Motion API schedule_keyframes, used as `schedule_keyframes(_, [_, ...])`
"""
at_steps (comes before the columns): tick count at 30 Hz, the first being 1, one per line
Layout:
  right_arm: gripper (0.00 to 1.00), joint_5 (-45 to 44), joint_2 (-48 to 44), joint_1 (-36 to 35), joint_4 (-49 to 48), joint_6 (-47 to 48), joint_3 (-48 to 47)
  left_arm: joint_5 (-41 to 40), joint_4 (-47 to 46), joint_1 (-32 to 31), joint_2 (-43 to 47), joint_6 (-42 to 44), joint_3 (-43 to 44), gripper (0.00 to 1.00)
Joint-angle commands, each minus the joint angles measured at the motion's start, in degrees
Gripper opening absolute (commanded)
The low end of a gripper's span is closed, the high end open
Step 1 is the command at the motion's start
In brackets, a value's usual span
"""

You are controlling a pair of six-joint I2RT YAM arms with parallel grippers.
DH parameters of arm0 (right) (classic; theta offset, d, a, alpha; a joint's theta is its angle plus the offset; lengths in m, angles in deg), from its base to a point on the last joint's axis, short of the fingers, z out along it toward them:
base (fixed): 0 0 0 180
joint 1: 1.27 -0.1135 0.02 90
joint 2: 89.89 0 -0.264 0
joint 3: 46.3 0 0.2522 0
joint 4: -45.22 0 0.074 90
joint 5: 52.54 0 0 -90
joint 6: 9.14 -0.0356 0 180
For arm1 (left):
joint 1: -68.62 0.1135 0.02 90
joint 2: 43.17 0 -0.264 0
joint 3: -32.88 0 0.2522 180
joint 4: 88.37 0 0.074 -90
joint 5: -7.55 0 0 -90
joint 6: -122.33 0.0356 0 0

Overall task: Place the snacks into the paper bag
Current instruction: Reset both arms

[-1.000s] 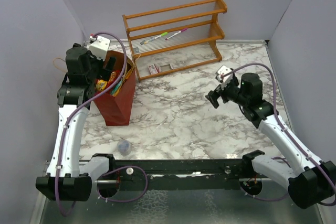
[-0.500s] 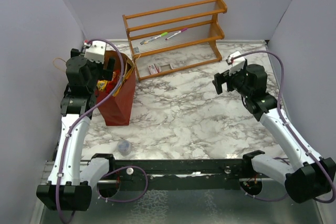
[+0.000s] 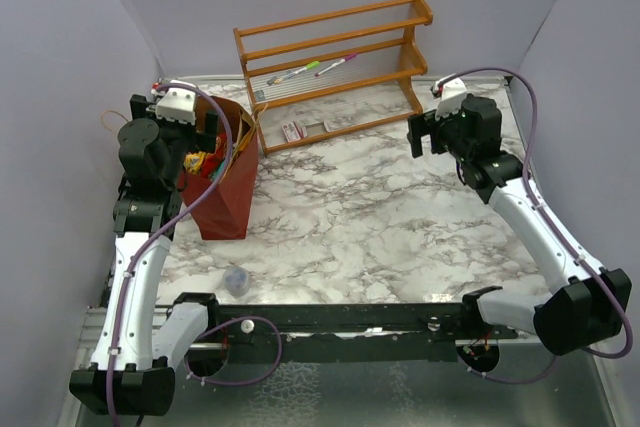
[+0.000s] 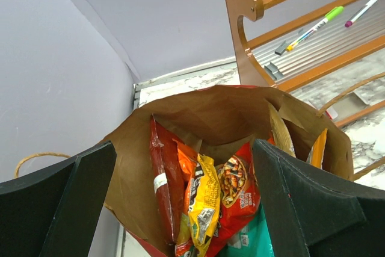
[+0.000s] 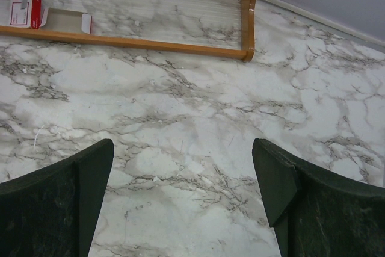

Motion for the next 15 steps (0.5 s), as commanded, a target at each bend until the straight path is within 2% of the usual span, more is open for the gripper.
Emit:
schedule_keyframes(1, [0.99, -0.47, -2.71, 0.17, -0.16, -1.57, -0.88, 1.85, -1.47, -0.1, 1.48, -3.41, 0.12, 0.99])
schedule_keyframes(15, [0.99, -2.02, -11.24, 0.16, -1.23, 0.1, 1.87, 6.45, 1.37, 0.61, 4.78, -3.79, -0.14, 0.99])
